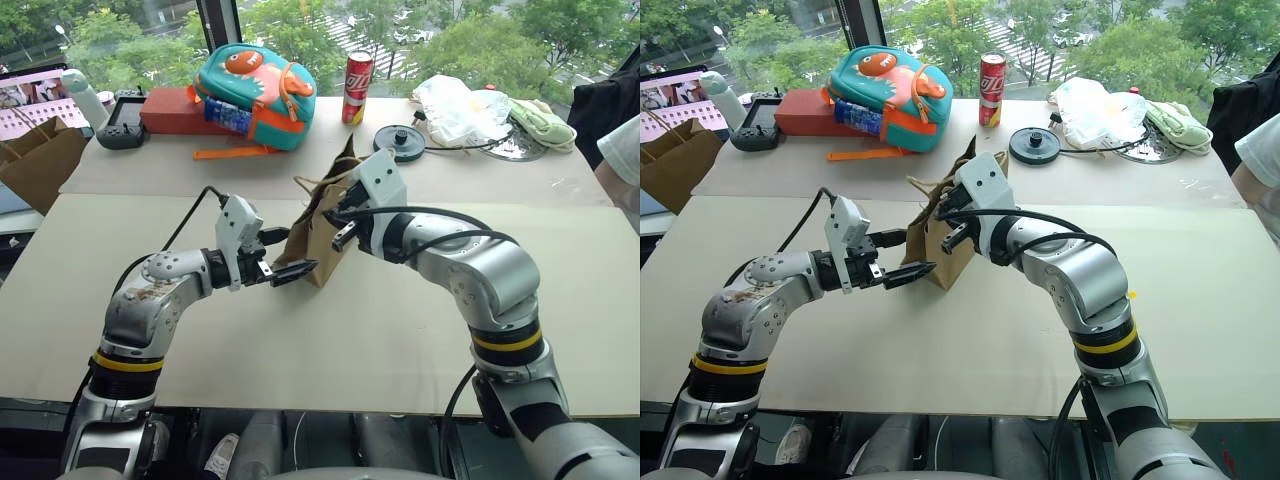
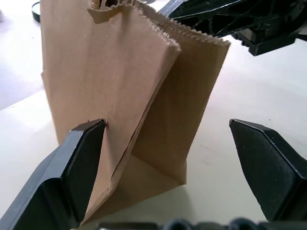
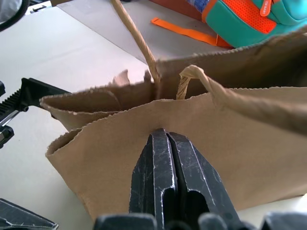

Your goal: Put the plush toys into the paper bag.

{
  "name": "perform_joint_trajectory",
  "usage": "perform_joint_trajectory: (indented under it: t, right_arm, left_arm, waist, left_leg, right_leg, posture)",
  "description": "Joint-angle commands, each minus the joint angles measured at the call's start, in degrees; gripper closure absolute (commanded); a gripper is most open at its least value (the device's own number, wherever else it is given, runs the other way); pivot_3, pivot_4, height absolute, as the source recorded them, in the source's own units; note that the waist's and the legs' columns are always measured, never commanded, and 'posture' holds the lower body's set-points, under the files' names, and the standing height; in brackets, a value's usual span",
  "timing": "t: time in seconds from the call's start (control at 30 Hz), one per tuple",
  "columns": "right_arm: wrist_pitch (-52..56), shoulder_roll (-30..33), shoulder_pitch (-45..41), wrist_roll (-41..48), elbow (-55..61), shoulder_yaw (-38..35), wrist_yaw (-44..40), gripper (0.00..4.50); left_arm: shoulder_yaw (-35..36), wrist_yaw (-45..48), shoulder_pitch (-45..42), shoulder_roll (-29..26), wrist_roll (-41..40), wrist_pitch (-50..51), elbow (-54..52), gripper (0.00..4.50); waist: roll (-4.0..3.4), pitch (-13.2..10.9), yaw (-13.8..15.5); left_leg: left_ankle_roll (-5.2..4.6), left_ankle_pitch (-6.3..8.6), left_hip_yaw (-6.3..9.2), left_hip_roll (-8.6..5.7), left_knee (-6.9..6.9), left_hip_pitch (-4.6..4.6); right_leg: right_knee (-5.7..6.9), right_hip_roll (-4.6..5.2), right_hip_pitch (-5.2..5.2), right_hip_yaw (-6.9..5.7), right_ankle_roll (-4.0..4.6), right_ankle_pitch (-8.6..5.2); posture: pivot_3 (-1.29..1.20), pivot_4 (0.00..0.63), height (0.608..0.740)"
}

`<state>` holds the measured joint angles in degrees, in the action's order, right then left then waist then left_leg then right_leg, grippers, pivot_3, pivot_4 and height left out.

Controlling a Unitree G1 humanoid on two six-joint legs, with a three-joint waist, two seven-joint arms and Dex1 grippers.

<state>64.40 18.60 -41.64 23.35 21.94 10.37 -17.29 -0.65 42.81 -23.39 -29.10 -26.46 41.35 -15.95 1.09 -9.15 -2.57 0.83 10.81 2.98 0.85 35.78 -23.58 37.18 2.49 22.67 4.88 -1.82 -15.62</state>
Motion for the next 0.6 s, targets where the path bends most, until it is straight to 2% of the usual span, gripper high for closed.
perform_joint_trajectory:
  t: [0.03,0.33,0.6]
  right_arm:
    - [0.46,-0.72,-0.46,0.13,1.33,-1.52,0.13,4.5]
    - [1.38,-1.93,-0.63,0.04,1.51,-1.36,0.37,4.5]
    - [2.13,-2.58,-0.4,0.14,2.16,-1.35,0.69,4.5]
  left_arm:
    - [-0.01,-5.02,0.24,1.58,2.69,-1.4,-0.79,0.05]
    - [-3.18,-10.6,0.63,8.0,6.9,-5.13,3.4,0.05]
    - [-3.89,-12.56,-1.14,10.89,9.38,-8.33,7.74,0.05]
  waist:
    - [0.0,0.0,0.02]
    - [0.0,0.0,0.09]
    - [0.0,0.0,0.08]
  left_leg:
    - [0.0,0.0,0.0,0.0,0.0,0.01]
    - [0.0,0.0,-0.01,-0.01,0.0,0.0]
    - [0.0,0.0,0.0,-0.02,0.0,0.01]
  right_leg:
    - [0.0,0.0,-0.01,0.0,0.0,0.0]
    - [-0.01,0.01,-0.02,0.01,0.01,0.0]
    - [-0.01,0.01,-0.03,0.0,0.01,0.01]
  posture:
    - [0.0,0.15,0.739]
    - [0.0,0.15,0.739]
    - [0.0,0.15,0.739]
